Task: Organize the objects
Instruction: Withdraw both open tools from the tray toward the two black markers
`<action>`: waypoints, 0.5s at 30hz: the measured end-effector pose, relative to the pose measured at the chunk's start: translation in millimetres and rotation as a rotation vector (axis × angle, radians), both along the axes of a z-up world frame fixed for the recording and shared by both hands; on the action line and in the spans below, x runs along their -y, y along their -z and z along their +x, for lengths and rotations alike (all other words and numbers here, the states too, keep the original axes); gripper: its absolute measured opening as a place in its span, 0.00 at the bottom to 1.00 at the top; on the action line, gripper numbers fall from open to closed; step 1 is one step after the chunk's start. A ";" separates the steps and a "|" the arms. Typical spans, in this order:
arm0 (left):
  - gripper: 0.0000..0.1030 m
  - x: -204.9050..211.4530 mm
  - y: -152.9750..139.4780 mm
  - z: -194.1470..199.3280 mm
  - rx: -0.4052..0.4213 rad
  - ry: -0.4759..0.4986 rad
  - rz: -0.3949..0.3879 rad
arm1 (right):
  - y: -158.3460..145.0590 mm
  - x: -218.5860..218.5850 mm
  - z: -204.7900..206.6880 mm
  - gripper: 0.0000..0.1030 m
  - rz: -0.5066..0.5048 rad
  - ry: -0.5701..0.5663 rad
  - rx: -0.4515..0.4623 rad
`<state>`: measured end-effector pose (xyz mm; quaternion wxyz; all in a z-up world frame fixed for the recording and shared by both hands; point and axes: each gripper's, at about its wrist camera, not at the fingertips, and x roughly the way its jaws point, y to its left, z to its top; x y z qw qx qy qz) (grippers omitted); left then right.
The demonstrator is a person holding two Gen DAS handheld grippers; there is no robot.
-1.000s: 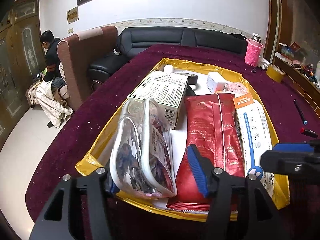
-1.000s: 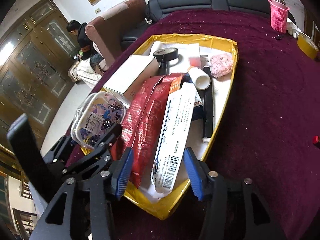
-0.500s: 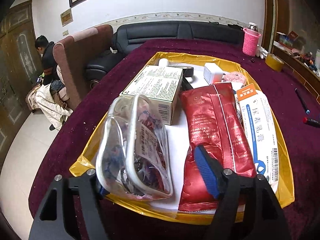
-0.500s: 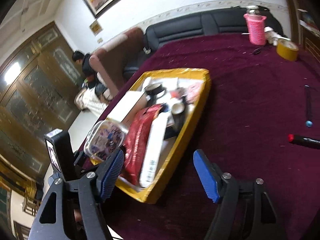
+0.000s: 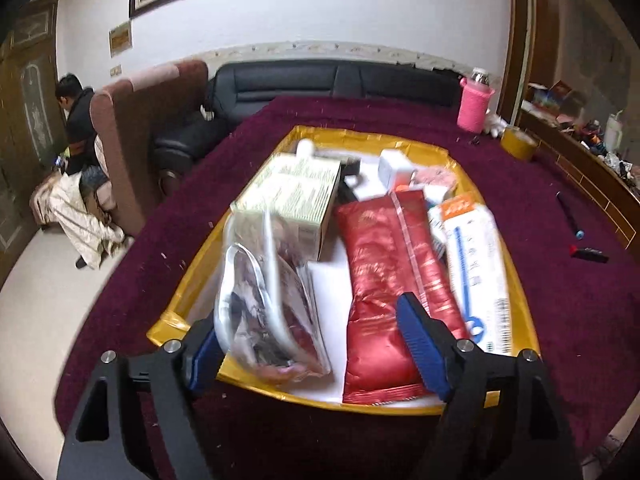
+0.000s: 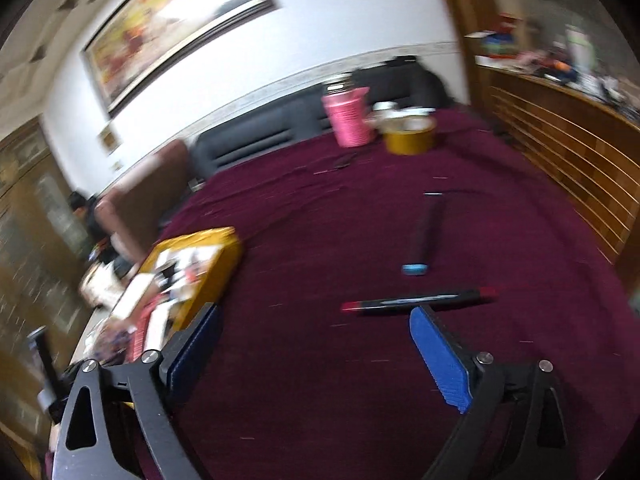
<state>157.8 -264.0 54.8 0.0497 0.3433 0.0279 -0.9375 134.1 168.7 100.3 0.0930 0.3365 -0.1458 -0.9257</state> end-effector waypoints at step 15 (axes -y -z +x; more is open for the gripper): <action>0.93 -156.4 -80.6 20.6 -0.183 0.483 -0.140 | 38.8 -87.5 -22.5 0.96 -0.118 0.161 0.106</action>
